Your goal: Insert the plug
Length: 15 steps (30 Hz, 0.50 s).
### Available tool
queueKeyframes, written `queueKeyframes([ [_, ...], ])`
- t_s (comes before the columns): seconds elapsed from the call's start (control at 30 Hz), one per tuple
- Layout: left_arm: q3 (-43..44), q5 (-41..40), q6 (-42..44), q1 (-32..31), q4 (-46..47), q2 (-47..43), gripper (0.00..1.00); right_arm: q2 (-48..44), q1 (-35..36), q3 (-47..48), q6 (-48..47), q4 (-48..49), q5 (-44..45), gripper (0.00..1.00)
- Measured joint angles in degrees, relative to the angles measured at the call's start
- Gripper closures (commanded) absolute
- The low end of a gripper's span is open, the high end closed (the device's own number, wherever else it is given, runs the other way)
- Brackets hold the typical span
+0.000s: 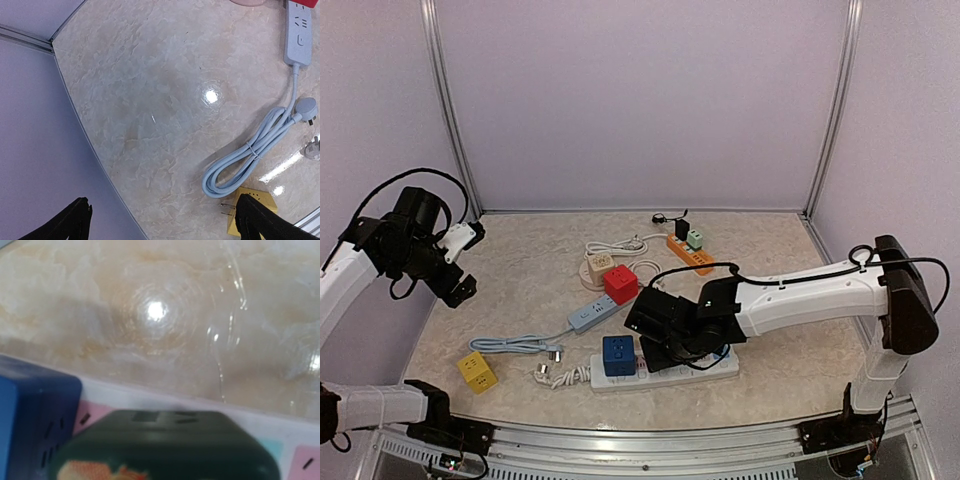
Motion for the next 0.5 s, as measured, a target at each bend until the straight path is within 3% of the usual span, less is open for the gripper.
queueKeyframes([
  [0.5, 0.0, 0.0, 0.0, 0.0, -0.2, 0.0, 0.01, 0.8, 0.0, 0.6, 0.3, -0.8, 0.2, 1.0],
])
